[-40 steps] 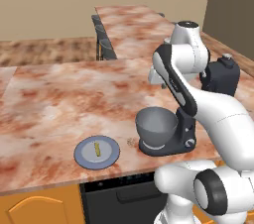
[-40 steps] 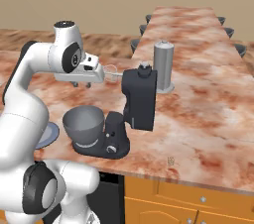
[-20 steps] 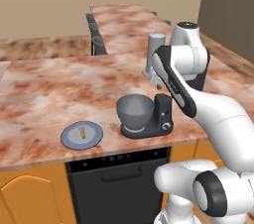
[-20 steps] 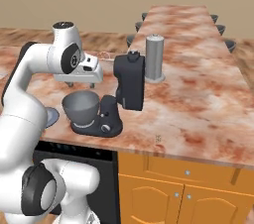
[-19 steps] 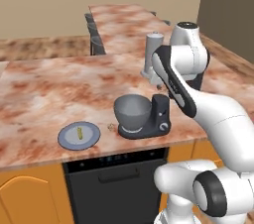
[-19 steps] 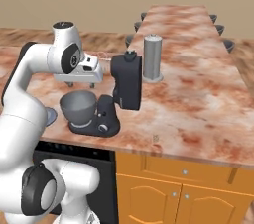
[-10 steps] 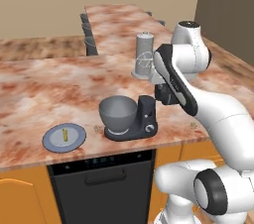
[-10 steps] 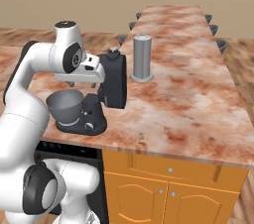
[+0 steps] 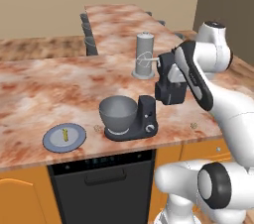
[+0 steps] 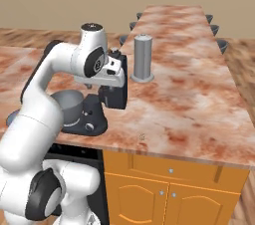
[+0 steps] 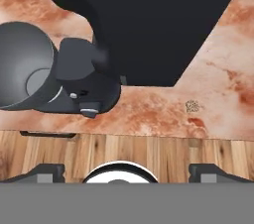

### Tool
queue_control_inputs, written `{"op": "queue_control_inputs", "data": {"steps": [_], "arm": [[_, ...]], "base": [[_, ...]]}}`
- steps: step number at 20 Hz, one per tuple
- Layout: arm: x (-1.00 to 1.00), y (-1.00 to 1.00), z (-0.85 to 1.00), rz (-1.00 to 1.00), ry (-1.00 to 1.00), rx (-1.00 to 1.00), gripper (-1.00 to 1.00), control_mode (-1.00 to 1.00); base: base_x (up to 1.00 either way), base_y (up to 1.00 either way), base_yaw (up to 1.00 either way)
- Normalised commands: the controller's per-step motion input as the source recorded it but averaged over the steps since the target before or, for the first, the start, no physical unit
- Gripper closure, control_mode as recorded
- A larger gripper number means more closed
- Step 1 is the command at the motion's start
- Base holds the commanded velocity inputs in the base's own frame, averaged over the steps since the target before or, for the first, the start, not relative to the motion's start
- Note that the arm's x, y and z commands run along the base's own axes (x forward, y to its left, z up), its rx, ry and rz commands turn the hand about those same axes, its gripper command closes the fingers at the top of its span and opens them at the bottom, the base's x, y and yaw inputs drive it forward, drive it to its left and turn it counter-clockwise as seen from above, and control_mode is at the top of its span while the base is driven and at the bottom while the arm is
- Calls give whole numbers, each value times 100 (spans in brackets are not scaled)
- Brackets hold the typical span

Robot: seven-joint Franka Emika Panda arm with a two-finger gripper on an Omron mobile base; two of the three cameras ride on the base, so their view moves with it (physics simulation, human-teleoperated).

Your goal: Add butter and sugar cubes to the stand mixer bowl and then turn on the stand mixer to begin making frosting.

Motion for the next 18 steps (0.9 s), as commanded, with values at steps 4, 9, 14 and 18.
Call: {"op": "queue_control_inputs", "data": {"steps": [4, 9, 14, 18], "arm": [[0, -99, -9, 5, 0, 7, -100, -100], [0, -93, -25, 13, 0, 2, -100, -100], [0, -36, -46, 12, 0, 0, -100, -100], [0, -3, -55, 5, 0, 0, -100, -100]], "base": [[0, 0, 0], [0, 0, 0], [0, 0, 0], [0, 0, 0]]}}
